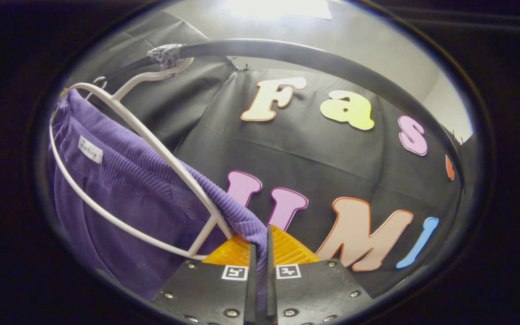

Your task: Grasp the clothes on the hanger with both hands and then place them into the laundry hamper below.

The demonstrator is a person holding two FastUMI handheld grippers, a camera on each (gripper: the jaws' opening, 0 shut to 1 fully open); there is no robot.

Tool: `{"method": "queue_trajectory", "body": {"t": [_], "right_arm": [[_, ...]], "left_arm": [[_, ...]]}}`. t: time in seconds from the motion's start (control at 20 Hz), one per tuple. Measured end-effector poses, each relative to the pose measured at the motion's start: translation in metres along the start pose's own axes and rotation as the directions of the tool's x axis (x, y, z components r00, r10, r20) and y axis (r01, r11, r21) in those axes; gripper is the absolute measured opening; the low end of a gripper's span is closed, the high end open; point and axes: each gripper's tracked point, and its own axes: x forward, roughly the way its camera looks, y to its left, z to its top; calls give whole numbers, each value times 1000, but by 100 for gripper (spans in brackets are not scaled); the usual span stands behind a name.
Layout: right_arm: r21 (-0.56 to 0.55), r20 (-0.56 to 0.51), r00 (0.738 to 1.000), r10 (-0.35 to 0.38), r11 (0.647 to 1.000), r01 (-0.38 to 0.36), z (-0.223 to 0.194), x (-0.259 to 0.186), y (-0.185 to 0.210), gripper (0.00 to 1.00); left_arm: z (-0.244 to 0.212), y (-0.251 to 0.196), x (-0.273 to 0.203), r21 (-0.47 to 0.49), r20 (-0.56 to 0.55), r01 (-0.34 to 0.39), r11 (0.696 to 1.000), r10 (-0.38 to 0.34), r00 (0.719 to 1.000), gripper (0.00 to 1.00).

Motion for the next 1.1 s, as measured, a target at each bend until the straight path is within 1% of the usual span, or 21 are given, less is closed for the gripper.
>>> {"method": "queue_trajectory", "body": {"t": [0.15, 0.25, 0.35, 0.55, 0.65, 0.8, 0.9, 1.1], "right_arm": [[26, -15, 1000, 26, 999, -26, -4, -3, 7, 8], [15, -17, 1000, 23, 1000, -22, -6, -4, 7, 8], [26, -28, 999, 19, 999, -19, -12, -3, 6, 8], [88, -84, 996, -1, 996, 9, -35, -3, -7, 8], [128, -115, 993, -8, 991, 23, -47, -5, -12, 8], [159, -162, 987, -19, 986, 45, -69, -10, -20, 8], [165, -192, 981, -19, 985, 51, -81, -16, -23, 8], [131, -226, 974, -15, 990, 46, -100, -28, -24, 8]], "left_arm": [[-26, 5, 4, -39, -49, -2, 999, 0, 999, 0], [-37, -1, -2, -74, -65, 8, 997, -13, 998, 2], [-46, -6, -10, -81, -81, 17, 997, -24, 996, 2], [-52, -34, -26, -125, -85, 61, 990, -72, 994, 1], [-53, -43, -33, -131, -87, 77, 988, -89, 992, 2], [-56, -60, -37, -139, -100, 101, 985, -115, 988, 2], [-62, -68, -42, -143, -113, 111, 984, -127, 985, 2], [-72, -77, -53, -144, -138, 119, 982, -139, 981, 2]]}}
